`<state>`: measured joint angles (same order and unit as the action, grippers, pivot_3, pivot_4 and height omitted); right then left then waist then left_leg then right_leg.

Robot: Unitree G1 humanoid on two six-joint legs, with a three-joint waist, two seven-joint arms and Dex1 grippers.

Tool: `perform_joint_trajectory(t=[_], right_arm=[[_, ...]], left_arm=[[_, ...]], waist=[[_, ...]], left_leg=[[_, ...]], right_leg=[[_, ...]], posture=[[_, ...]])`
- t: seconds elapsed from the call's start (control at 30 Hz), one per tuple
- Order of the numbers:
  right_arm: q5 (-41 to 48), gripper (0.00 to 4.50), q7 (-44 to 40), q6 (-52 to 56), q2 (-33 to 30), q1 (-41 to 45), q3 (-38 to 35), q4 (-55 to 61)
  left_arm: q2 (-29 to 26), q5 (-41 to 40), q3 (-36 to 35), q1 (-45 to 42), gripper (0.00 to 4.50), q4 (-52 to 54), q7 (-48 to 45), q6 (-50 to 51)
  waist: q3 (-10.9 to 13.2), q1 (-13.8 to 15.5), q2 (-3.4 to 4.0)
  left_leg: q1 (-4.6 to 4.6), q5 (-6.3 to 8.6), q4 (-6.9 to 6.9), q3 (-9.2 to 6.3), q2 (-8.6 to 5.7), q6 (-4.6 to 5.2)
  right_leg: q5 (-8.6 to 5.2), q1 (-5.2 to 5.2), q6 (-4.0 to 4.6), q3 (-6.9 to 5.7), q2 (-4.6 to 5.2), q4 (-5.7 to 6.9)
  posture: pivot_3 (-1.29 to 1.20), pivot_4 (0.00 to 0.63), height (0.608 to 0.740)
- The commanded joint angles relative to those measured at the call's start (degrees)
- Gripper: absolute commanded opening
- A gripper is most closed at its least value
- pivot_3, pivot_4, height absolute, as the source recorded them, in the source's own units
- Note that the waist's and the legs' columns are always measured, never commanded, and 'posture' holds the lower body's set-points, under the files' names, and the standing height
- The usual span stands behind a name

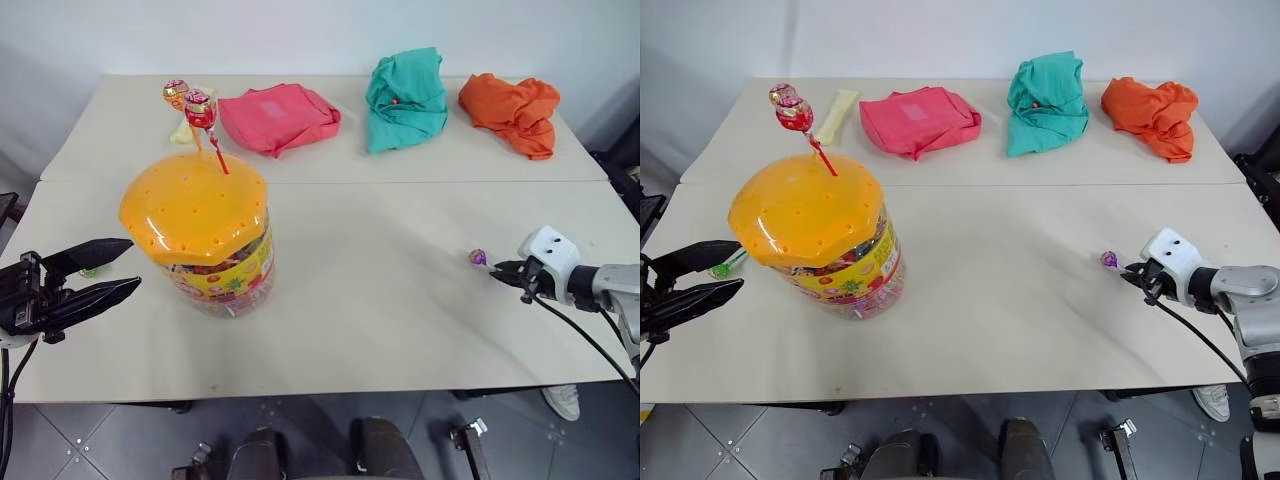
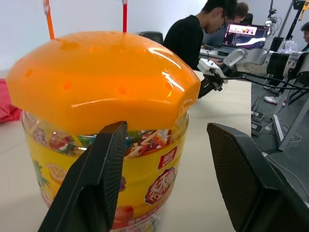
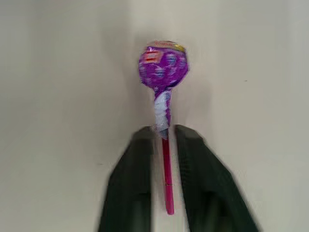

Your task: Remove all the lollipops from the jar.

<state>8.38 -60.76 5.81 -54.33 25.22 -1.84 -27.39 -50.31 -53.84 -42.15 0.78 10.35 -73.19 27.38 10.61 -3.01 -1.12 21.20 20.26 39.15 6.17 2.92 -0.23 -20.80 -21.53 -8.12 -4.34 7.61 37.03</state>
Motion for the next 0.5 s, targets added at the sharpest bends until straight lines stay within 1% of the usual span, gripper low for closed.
perform_joint_trajectory(t=[0.03,0.07,0.13,0.23,0.33,0.4,0.5], right_arm=[[6.56,2.20,-5.16,-1.73,1.30,0.91,-4.11,3.90],[12.22,2.52,-8.43,-0.03,2.82,2.33,-5.82,8.21],[21.15,2.52,-9.80,7.19,6.10,6.77,-6.94,17.46],[28.10,2.52,-5.78,16.76,11.60,13.07,-4.98,27.33],[34.61,2.52,1.08,24.02,20.67,21.51,-2.80,33.32],[36.76,2.52,5.91,28.67,25.35,25.79,-2.09,34.39],[33.93,2.52,8.54,31.20,29.00,30.32,2.44,34.40]], left_arm=[[0.78,-1.13,-1.81,-0.37,2.83,0.28,1.46,-0.67],[1.49,-1.70,-2.67,-0.88,2.83,0.01,3.05,-0.76],[2.90,-2.62,-4.32,-2.00,2.83,-0.94,6.01,-1.12],[4.05,-3.65,-5.78,-2.57,2.83,-1.94,8.00,-0.52],[5.14,-3.46,-6.00,-1.16,2.83,-1.75,8.40,-0.71],[5.70,-3.33,-5.90,-0.51,2.83,-1.27,8.48,-0.85],[6.21,-3.54,-5.63,-0.28,2.83,-0.66,9.02,-0.99]], waist=[[0.01,-0.01,0.02],[0.05,-0.03,0.08],[0.12,-0.44,0.20],[0.18,-0.38,0.29],[0.13,-0.05,0.20],[0.13,0.12,0.20],[0.08,1.01,0.12]], left_leg=[[0.01,0.00,0.00,-0.01,0.00,0.00],[0.02,0.00,0.00,-0.01,0.00,0.00],[0.02,0.00,0.00,0.02,0.02,0.00],[0.00,-0.01,0.04,-0.03,0.14,-0.02],[0.00,0.03,0.05,-0.33,0.14,-0.08],[0.06,0.04,0.04,-0.44,0.11,-0.09],[0.15,0.07,0.07,-0.78,-0.11,-0.03]], right_leg=[[0.00,0.00,0.00,-0.01,0.00,0.00],[0.00,0.00,0.00,-0.02,0.00,-0.01],[0.00,-0.01,0.00,0.01,-0.02,-0.02],[0.02,-0.05,0.04,0.00,-0.09,0.12],[0.03,-0.08,0.04,-0.16,-0.03,0.40],[0.03,-0.08,0.05,-0.23,0.00,0.42],[0.04,-0.07,0.06,-0.28,0.12,0.55]], posture=[[0.00,0.150,0.740],[0.00,0.150,0.740],[0.00,0.150,0.740],[0.00,0.150,0.740],[0.00,0.150,0.740],[0.00,0.150,0.740],[0.00,0.150,0.740]])
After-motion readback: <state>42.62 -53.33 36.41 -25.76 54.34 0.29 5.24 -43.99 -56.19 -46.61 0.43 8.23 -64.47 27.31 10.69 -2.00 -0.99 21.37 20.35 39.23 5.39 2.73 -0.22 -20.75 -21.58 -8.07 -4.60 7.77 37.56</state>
